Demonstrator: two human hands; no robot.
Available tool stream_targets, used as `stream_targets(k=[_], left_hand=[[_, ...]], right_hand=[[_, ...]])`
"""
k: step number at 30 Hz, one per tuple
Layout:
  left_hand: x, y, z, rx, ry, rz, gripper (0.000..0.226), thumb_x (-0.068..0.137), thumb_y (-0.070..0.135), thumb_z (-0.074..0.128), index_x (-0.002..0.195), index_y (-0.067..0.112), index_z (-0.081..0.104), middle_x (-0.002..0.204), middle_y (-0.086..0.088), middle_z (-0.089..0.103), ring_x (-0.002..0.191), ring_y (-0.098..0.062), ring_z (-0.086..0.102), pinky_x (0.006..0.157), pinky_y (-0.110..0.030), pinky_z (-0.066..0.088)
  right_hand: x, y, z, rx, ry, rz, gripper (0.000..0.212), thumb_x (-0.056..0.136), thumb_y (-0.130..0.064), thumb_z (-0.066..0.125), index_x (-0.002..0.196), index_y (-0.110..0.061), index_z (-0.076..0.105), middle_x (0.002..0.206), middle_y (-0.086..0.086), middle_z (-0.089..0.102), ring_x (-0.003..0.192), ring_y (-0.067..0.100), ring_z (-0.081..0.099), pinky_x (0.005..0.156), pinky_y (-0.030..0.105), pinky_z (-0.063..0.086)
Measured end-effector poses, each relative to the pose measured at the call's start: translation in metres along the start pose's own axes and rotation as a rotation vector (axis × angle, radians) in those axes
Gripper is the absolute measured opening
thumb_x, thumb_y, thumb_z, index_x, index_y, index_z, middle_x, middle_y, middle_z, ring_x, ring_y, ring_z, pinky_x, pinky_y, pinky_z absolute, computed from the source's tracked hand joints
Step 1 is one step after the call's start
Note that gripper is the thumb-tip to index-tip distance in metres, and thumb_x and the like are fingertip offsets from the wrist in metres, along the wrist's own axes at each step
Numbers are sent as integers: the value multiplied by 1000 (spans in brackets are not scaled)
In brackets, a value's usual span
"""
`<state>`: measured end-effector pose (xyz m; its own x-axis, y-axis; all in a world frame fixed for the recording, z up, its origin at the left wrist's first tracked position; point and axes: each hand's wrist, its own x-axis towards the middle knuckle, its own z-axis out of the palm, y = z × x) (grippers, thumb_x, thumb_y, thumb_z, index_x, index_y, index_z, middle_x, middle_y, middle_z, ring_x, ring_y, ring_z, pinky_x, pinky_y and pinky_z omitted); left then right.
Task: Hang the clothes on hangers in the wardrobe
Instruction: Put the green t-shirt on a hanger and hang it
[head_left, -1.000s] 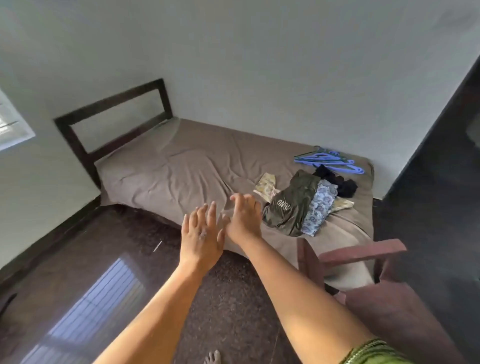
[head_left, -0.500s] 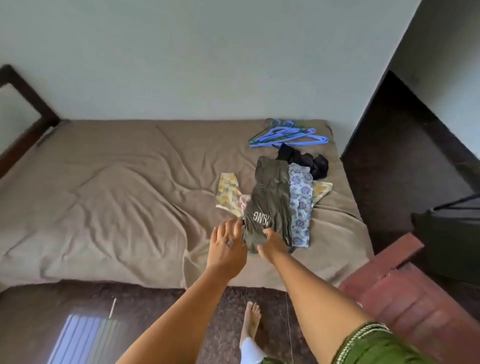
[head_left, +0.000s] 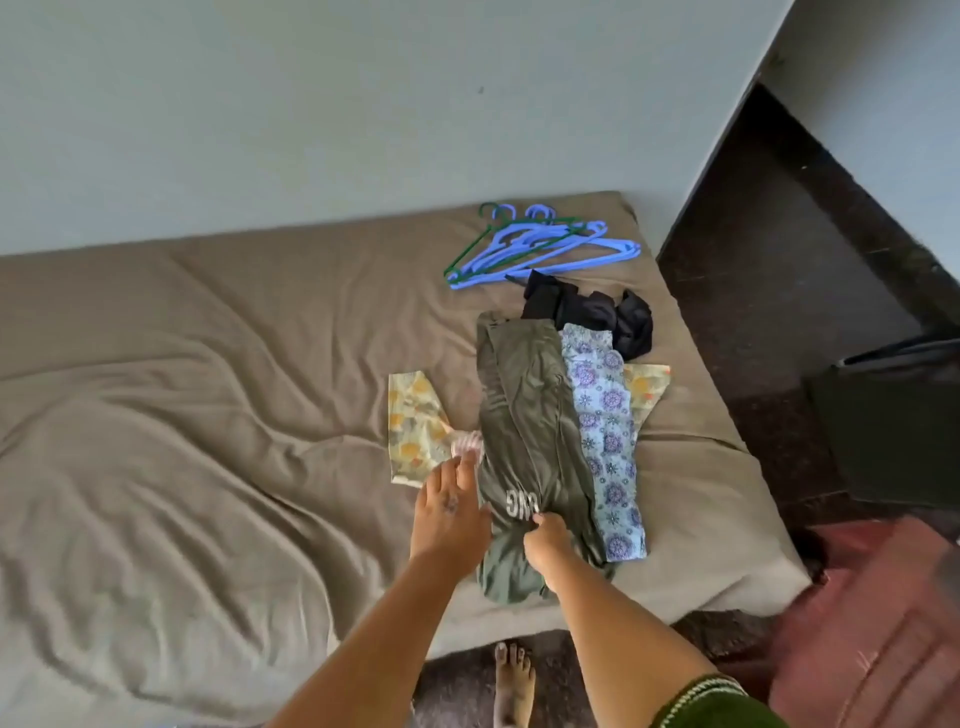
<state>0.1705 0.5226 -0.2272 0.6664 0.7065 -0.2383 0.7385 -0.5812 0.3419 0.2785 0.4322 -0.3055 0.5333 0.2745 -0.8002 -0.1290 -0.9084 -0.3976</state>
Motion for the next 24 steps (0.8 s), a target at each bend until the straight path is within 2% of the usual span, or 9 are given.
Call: stream_targets(k=[1, 3, 6, 8, 10, 12, 17, 21, 24], left_hand=[[7, -2, 0, -12, -26, 3, 73, 97, 32, 47, 154, 16, 4, 153, -5, 23, 143, -26, 17, 117, -36, 17], [18, -5, -7, -29, -121, -45, 78, 95, 30, 50, 154, 16, 1, 156, -5, 17, 146, -27, 10, 118, -39, 16], [36, -16, -21, -119, -310, -117, 91, 84, 31, 59, 154, 19, 3, 160, -5, 10, 148, -28, 7, 118, -41, 19], [47, -18, -45, -172, -370, -123, 91, 77, 38, 61, 152, 19, 14, 155, -3, 21, 143, -27, 20, 116, -39, 24], [57, -21, -80, -322, -331, -211, 55, 84, 34, 57, 134, 15, 41, 133, -8, 48, 120, -24, 46, 98, -35, 40], [65, -26, -129, -505, -197, -283, 22, 91, 24, 55, 110, 12, 55, 107, -10, 61, 97, -25, 57, 78, -32, 43], [84, -86, -261, -722, 26, -247, 33, 85, 16, 72, 116, 7, 64, 114, -15, 66, 108, -29, 61, 82, -27, 42], [76, -128, -369, -1297, 136, -328, 11, 84, 22, 74, 87, 13, 68, 104, -20, 70, 86, -32, 67, 89, -50, 53], [61, -140, -427, -1525, 66, -239, 29, 84, 28, 72, 104, 7, 70, 102, -18, 72, 90, -33, 69, 92, -48, 53]], right_hand=[[-1, -8, -4, 58, 45, 24, 39, 94, -7, 48, 133, -9, 55, 132, 11, 57, 98, 23, 63, 61, 22, 43], [-9, -34, -11, 173, 163, 60, 23, 90, -23, 58, 107, -10, 68, 103, 6, 69, 84, 18, 64, 58, 19, 40], [-38, -103, -13, 406, 270, 22, 19, 86, -14, 58, 101, -4, 64, 75, 1, 56, 66, 14, 53, 58, 22, 45], [-71, -160, -11, 568, 214, -38, 10, 86, -10, 55, 92, -10, 63, 73, -1, 52, 64, 13, 50, 56, 21, 45], [-111, -218, -13, 741, 149, -126, 13, 83, -6, 54, 73, -15, 54, 68, 3, 50, 58, 17, 44, 50, 26, 38], [-151, -268, -26, 852, 84, -279, 21, 81, -1, 54, 66, -14, 46, 66, 8, 50, 57, 21, 46, 50, 25, 38], [-218, -363, -109, 1198, -47, -448, 23, 80, 2, 54, 63, -13, 51, 58, 7, 49, 52, 20, 50, 52, 25, 44], [-248, -397, -156, 1152, 256, -674, 29, 77, 9, 62, 69, -17, 52, 69, 5, 51, 63, 19, 48, 62, 28, 41], [-255, -407, -156, 1149, 421, -734, 25, 84, 8, 59, 80, -17, 58, 78, 2, 56, 78, 19, 53, 67, 25, 44]])
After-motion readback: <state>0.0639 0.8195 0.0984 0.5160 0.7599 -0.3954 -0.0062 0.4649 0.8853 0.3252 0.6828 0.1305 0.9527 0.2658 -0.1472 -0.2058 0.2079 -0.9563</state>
